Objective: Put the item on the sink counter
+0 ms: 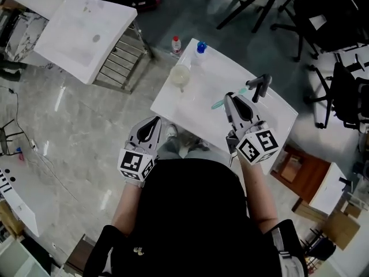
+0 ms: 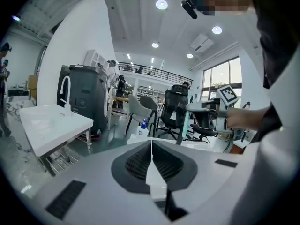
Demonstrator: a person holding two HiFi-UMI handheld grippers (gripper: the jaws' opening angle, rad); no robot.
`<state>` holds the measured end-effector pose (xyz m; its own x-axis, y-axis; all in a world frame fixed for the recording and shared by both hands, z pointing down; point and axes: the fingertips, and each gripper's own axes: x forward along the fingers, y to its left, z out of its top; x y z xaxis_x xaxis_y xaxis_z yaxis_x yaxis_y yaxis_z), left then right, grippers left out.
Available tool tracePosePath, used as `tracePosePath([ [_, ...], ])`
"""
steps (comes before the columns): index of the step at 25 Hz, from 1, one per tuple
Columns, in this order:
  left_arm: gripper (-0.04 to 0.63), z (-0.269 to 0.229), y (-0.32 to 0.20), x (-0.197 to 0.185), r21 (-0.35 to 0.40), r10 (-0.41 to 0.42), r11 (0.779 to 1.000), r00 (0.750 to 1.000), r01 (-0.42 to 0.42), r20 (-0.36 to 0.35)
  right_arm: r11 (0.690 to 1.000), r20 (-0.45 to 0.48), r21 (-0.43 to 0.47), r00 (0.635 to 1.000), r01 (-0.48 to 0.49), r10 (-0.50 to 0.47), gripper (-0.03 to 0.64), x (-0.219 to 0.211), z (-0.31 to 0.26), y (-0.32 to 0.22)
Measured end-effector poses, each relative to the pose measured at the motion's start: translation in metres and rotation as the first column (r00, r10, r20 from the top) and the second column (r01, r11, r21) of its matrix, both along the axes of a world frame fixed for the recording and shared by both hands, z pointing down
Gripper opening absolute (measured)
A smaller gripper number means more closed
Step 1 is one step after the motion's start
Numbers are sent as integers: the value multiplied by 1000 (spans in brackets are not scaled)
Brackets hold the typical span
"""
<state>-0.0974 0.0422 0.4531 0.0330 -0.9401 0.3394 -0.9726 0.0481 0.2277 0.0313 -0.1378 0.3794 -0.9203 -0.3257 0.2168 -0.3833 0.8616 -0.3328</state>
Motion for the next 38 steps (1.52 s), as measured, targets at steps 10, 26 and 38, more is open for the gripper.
tracePosePath([
  [10,26,19,32,-15,-58,-70,996,998,70,4,996,5,-26,997,82,-82,46,-60,21,-18],
  [26,26,52,75,-39,-153,-153,977,987,145,-40,994,-25,-66,995,90,-92,46,-142,69,-42],
  [38,26,71,94,-55,-203,-209,961,974,189,-82,988,-122,-91,984,122,-133,46,-171,126,-38],
])
